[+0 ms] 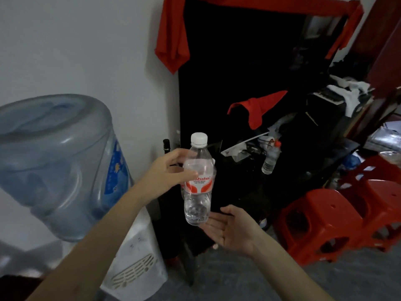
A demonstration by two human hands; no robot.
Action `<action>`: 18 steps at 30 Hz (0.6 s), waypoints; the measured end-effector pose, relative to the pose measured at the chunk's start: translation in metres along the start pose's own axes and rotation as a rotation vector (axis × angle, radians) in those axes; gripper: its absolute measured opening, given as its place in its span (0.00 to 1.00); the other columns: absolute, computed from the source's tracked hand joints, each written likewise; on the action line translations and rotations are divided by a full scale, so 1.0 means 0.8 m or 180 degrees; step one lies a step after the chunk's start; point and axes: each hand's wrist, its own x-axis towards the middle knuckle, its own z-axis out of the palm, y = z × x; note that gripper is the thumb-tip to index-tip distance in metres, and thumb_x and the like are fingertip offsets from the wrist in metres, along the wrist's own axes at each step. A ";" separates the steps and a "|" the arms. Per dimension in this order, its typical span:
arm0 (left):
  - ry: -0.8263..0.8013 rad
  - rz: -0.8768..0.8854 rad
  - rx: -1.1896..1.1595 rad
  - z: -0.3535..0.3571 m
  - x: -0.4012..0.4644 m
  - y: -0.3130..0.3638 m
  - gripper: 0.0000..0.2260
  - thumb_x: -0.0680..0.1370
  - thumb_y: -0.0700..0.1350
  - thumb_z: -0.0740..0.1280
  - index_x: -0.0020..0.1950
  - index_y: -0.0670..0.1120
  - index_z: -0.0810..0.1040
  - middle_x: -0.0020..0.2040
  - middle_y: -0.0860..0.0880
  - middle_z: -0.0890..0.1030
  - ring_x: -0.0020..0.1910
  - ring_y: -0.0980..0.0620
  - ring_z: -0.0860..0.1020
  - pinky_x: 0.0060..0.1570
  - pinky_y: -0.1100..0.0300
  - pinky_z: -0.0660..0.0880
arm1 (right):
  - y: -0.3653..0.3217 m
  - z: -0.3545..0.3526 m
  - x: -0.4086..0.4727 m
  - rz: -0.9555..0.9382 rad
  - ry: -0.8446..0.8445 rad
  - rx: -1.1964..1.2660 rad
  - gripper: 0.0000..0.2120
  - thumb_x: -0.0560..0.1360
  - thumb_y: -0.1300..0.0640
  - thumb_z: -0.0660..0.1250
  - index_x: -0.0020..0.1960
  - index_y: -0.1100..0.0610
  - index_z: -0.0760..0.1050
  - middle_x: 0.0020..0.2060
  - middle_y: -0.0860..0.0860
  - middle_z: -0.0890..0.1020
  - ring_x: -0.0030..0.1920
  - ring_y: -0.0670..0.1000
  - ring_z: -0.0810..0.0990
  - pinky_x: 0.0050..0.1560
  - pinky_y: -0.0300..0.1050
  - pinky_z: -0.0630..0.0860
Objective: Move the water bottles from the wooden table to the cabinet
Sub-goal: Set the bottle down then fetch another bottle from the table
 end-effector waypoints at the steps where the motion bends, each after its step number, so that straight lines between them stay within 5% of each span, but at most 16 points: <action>1: 0.0040 0.0014 0.0029 -0.008 0.015 -0.011 0.20 0.70 0.45 0.77 0.61 0.57 0.80 0.57 0.50 0.85 0.54 0.53 0.85 0.52 0.66 0.79 | -0.012 0.003 0.018 0.0032 0.0063 -0.0013 0.21 0.77 0.55 0.58 0.63 0.68 0.75 0.55 0.63 0.83 0.52 0.60 0.84 0.50 0.50 0.80; 5: -0.0044 -0.0069 0.0194 -0.031 0.064 -0.057 0.21 0.65 0.56 0.80 0.55 0.68 0.80 0.56 0.59 0.85 0.56 0.59 0.83 0.53 0.68 0.78 | -0.047 0.005 0.085 0.0120 0.0297 0.0006 0.20 0.78 0.55 0.58 0.61 0.67 0.76 0.51 0.63 0.84 0.50 0.60 0.83 0.46 0.51 0.78; 13: -0.0110 -0.0541 0.0046 -0.026 0.094 -0.165 0.27 0.67 0.51 0.81 0.63 0.55 0.77 0.59 0.55 0.83 0.59 0.54 0.82 0.55 0.49 0.83 | -0.052 -0.030 0.185 0.0534 0.0714 0.0298 0.16 0.77 0.56 0.61 0.57 0.69 0.75 0.48 0.64 0.80 0.49 0.62 0.80 0.47 0.52 0.78; 18: 0.0030 -0.0788 -0.0022 -0.010 0.098 -0.220 0.25 0.68 0.47 0.82 0.60 0.55 0.76 0.59 0.57 0.82 0.60 0.55 0.81 0.52 0.57 0.83 | -0.056 -0.059 0.240 0.0504 0.0865 0.0456 0.15 0.78 0.59 0.61 0.59 0.69 0.73 0.54 0.65 0.78 0.56 0.62 0.77 0.55 0.55 0.77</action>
